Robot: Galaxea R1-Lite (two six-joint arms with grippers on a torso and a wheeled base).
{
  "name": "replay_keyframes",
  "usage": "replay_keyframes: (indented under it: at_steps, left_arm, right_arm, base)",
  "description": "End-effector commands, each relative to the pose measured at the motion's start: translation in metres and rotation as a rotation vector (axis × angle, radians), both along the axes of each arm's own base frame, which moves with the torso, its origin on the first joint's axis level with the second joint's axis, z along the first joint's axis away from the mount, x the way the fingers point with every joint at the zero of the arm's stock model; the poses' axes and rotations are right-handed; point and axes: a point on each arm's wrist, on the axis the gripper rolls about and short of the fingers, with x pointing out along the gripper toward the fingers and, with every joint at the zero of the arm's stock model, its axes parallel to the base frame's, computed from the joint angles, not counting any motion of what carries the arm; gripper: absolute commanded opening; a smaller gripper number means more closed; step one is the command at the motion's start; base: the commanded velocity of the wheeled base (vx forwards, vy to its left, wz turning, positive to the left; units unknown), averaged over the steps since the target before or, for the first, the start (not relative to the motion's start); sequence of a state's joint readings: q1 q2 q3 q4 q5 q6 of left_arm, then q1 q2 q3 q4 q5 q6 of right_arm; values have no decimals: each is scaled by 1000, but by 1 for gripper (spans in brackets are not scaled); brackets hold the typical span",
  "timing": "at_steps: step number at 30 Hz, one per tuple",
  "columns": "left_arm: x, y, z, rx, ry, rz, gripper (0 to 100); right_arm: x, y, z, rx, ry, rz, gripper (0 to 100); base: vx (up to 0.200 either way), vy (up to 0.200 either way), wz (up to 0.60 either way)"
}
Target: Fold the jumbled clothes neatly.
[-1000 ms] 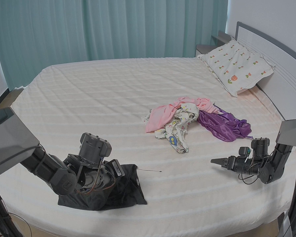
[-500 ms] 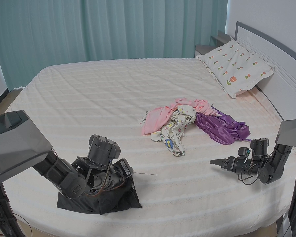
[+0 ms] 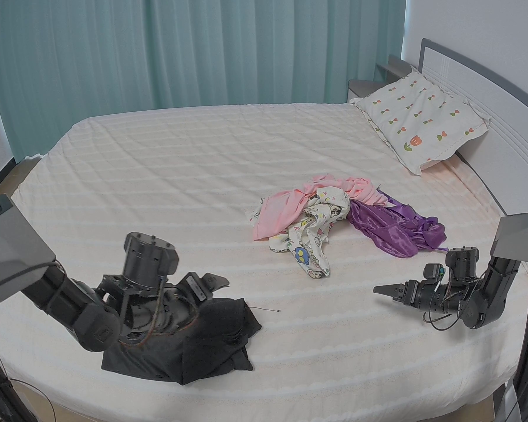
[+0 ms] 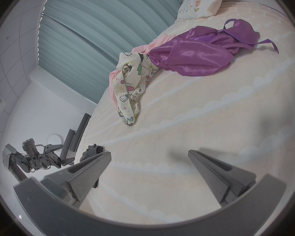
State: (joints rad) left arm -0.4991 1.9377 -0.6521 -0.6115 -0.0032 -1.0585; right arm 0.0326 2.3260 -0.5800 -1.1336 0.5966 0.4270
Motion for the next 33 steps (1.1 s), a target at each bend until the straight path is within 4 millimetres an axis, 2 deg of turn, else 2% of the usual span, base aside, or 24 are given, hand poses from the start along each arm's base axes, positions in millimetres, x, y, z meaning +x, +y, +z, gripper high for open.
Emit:
replay_keyframes:
  at_steps: [1,6,15,24,33]
  left_arm:
    - [-12,36,3,-86,65,82,100]
    - [-22,46,-6,-183,160,45,100]
    - [-21,61,-8,-198,158,95,100]
    - [-21,62,-11,-196,169,100,100]
    - [-18,59,-13,-183,171,100,100]
  right_arm:
    - [0,2,-1,2,4,5,100]
    - [-1,7,-1,2,8,19,100]
    - [-2,10,-3,-1,13,27,100]
    - [-5,16,-2,-6,15,42,100]
    - [-8,23,-4,-9,24,66,100]
  base:
    - [0,0,0]
    - [0,0,0]
    - [0,0,0]
    - [-200,0,0]
    - [0,0,0]
